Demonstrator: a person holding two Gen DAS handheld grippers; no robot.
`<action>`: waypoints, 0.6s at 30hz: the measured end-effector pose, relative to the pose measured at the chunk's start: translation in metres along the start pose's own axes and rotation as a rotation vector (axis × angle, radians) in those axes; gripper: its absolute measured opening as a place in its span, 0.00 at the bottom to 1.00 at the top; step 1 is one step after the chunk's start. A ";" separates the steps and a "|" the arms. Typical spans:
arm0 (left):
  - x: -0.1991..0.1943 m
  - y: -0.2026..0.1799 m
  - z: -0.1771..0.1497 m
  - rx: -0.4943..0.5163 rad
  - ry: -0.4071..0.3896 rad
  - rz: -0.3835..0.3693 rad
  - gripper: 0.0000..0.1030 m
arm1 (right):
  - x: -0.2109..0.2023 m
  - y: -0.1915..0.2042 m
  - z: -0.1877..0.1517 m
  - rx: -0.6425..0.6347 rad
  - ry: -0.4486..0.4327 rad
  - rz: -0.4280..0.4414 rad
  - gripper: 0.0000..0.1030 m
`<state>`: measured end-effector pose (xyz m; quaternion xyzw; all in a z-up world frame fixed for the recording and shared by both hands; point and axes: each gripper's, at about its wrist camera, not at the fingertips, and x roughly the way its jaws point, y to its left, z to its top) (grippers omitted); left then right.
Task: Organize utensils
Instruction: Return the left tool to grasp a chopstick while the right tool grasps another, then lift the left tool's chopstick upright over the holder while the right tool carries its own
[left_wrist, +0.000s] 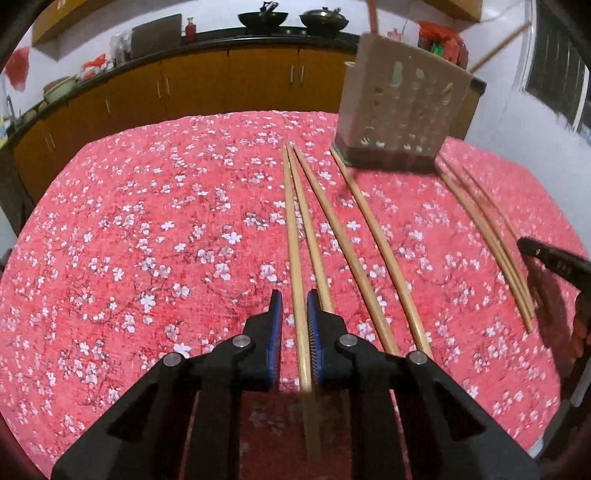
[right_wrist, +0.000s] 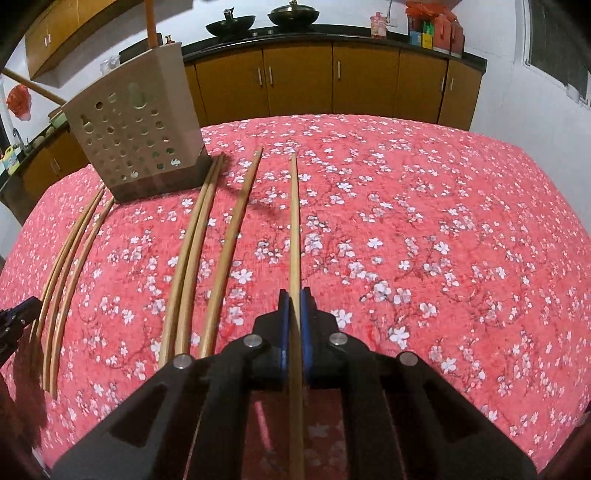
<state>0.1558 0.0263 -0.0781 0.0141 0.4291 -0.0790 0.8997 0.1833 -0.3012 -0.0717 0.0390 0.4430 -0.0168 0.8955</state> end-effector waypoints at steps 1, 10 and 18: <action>0.000 -0.001 0.000 -0.004 0.001 -0.006 0.14 | 0.000 0.000 -0.001 0.002 0.000 0.004 0.07; 0.009 0.009 0.010 -0.046 0.008 0.015 0.08 | -0.006 0.001 -0.005 -0.016 -0.006 0.005 0.08; 0.019 0.049 0.025 -0.155 0.003 0.008 0.08 | 0.005 -0.015 0.006 0.043 -0.024 -0.007 0.08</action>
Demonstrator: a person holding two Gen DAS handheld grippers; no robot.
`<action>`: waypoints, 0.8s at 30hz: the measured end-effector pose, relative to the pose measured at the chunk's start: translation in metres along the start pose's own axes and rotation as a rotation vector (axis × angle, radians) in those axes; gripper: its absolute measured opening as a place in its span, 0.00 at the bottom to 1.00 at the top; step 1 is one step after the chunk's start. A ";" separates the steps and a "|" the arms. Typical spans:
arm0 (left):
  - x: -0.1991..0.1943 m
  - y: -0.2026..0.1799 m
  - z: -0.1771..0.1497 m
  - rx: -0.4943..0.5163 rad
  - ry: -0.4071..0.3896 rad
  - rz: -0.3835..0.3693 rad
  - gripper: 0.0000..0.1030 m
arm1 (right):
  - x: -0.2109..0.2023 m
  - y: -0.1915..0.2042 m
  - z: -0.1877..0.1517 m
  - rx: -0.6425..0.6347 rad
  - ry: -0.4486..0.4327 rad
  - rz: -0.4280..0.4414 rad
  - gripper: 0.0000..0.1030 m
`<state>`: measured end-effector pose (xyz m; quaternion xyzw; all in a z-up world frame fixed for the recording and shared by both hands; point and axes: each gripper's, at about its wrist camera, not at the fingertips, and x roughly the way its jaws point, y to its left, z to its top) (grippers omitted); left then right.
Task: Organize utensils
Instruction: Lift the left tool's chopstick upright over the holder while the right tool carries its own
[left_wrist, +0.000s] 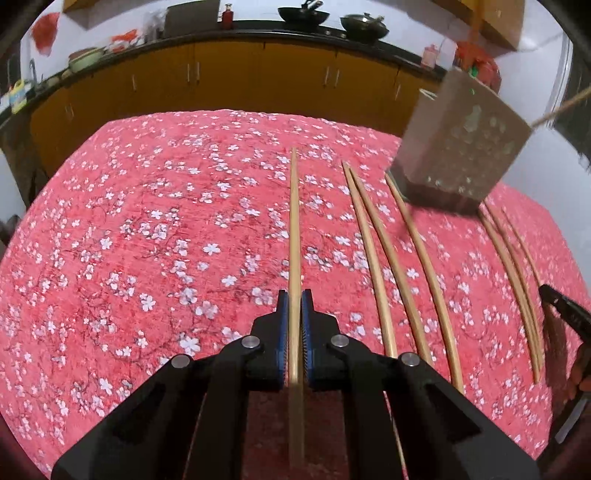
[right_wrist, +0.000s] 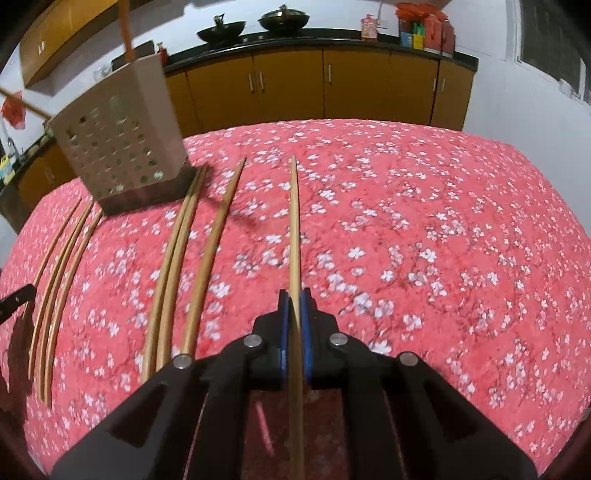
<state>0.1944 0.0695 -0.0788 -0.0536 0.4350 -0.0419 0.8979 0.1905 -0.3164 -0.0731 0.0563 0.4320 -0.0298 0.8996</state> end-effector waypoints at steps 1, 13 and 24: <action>0.000 0.001 -0.002 -0.001 -0.011 -0.004 0.08 | 0.000 -0.001 0.000 0.003 0.001 0.003 0.08; -0.003 0.002 -0.003 -0.010 -0.013 -0.011 0.08 | 0.000 0.000 -0.001 0.010 -0.001 0.004 0.08; -0.003 0.002 -0.003 -0.009 -0.012 -0.007 0.09 | 0.000 0.001 -0.001 0.004 0.000 -0.001 0.08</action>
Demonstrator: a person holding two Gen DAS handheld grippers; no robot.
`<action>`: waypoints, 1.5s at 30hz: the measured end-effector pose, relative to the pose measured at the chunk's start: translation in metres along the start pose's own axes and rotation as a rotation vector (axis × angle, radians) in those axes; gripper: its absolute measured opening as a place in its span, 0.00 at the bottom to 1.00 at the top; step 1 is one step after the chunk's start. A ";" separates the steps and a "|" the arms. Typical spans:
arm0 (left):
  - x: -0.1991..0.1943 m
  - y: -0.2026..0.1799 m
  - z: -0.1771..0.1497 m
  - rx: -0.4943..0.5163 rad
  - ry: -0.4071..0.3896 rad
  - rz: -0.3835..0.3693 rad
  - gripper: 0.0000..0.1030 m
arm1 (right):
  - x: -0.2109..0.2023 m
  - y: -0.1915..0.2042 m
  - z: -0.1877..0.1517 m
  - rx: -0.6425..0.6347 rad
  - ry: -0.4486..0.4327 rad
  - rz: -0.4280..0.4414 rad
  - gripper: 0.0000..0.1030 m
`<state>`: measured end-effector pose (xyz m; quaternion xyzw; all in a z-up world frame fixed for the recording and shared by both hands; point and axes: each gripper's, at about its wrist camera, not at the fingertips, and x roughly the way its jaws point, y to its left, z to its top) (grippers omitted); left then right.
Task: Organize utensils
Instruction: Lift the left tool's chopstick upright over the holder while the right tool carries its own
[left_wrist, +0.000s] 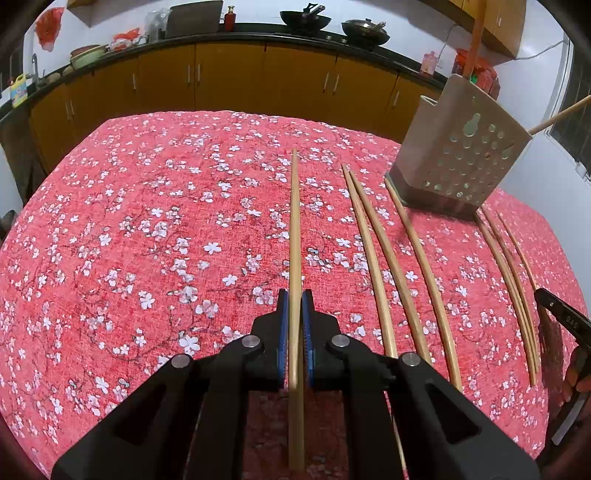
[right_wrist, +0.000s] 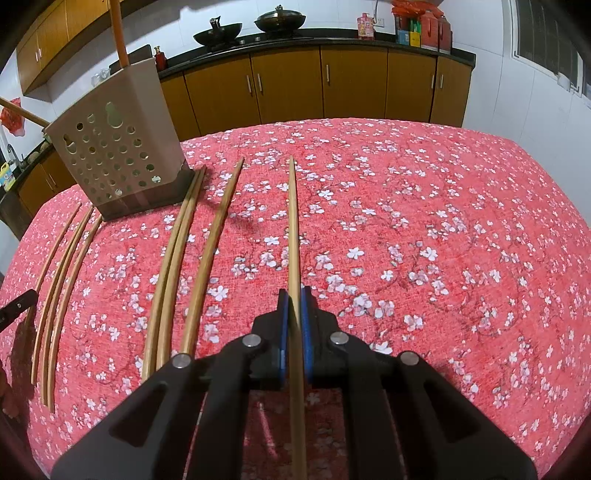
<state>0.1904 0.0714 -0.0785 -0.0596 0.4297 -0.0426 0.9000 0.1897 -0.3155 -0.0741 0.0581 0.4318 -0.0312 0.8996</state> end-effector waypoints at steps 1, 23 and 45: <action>0.000 0.000 0.000 -0.001 0.000 -0.001 0.09 | 0.000 0.000 0.000 0.000 0.000 0.000 0.08; -0.016 -0.004 -0.005 0.017 0.005 0.027 0.07 | -0.023 -0.005 -0.006 0.010 -0.027 0.027 0.07; -0.134 -0.008 0.063 0.003 -0.358 -0.029 0.07 | -0.129 -0.006 0.052 0.020 -0.367 0.068 0.07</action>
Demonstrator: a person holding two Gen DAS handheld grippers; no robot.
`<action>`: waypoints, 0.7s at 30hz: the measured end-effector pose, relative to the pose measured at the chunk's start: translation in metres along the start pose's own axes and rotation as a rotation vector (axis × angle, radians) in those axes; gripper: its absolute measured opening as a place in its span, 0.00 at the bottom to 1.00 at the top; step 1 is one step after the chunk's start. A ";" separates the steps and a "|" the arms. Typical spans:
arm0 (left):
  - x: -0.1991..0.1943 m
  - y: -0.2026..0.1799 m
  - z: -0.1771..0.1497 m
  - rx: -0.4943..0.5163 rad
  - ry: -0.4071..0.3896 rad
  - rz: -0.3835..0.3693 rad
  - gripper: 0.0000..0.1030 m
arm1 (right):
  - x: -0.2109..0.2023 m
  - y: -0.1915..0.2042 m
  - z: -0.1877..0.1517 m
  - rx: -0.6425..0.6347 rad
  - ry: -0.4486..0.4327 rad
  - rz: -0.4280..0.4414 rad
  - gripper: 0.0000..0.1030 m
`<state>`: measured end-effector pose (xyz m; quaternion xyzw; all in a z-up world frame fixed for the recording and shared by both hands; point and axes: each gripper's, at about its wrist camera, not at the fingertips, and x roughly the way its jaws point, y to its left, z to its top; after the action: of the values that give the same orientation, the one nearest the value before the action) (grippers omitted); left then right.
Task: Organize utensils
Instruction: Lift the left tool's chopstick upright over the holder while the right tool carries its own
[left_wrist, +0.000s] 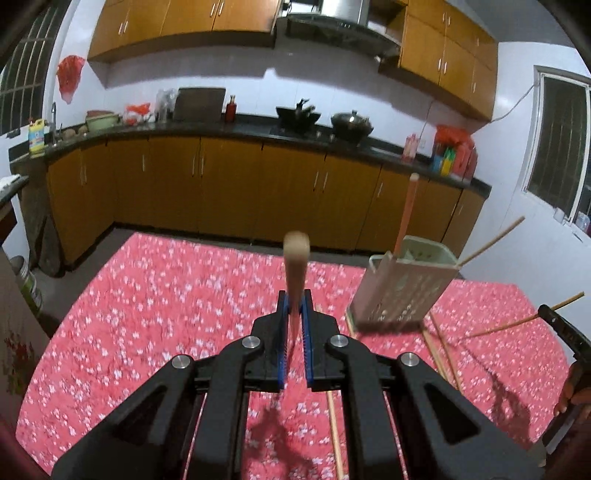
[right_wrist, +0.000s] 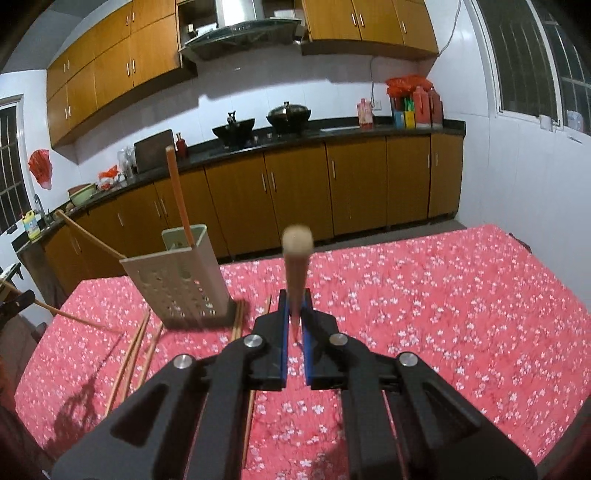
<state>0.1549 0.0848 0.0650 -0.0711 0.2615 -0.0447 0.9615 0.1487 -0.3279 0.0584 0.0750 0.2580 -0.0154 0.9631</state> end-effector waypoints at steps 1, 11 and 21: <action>-0.002 -0.001 0.002 0.003 -0.008 -0.001 0.07 | 0.000 0.001 0.001 -0.001 -0.004 0.002 0.07; -0.023 -0.018 0.026 0.017 -0.072 -0.084 0.07 | -0.029 0.015 0.034 0.014 -0.082 0.143 0.07; -0.055 -0.073 0.070 0.065 -0.233 -0.194 0.07 | -0.064 0.052 0.098 0.002 -0.240 0.312 0.07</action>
<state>0.1392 0.0273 0.1638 -0.0695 0.1385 -0.1371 0.9784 0.1449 -0.2917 0.1811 0.1127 0.1268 0.1251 0.9775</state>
